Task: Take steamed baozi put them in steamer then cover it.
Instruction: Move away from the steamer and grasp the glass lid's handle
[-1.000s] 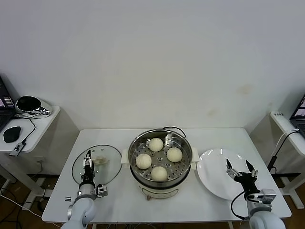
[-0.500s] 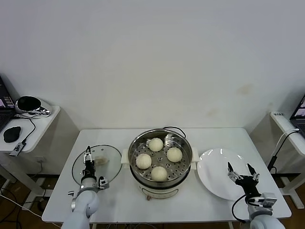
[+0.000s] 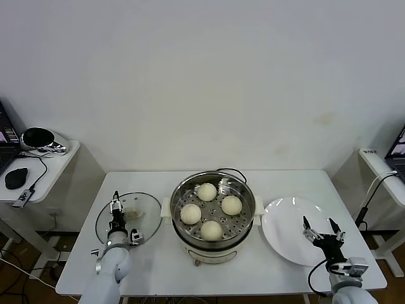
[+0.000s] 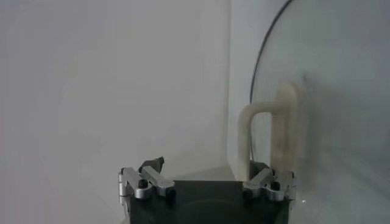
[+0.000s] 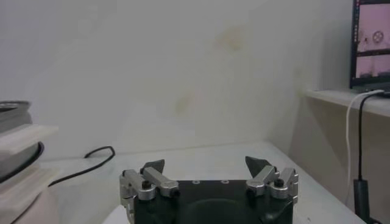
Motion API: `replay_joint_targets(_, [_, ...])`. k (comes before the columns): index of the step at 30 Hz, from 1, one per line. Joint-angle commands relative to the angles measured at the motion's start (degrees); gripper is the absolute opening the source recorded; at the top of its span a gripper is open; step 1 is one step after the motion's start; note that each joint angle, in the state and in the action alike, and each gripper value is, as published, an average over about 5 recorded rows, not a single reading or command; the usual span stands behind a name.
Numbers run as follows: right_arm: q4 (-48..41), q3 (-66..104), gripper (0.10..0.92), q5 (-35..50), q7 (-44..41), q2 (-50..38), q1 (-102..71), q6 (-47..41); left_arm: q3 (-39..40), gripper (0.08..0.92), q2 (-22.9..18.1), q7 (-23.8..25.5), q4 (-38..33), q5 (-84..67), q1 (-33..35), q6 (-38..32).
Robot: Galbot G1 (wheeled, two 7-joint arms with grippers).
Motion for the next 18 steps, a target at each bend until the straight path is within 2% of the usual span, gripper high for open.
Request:
replay_joint_targets(1, [0.1,0.4,0.823,-0.1,0.0,0.0,-0.1,0.0,0.1,0.765,0.0,-0.4,1.5,-2.6,-0.4,-0.8])
replay_joint_targets(18, [1.0,1.6,0.823,-0.3,-0.2,-0.2,-0.7,0.0,0.1,0.282,0.6,-2.7,2.4,-3.3,-0.4,-2.0])
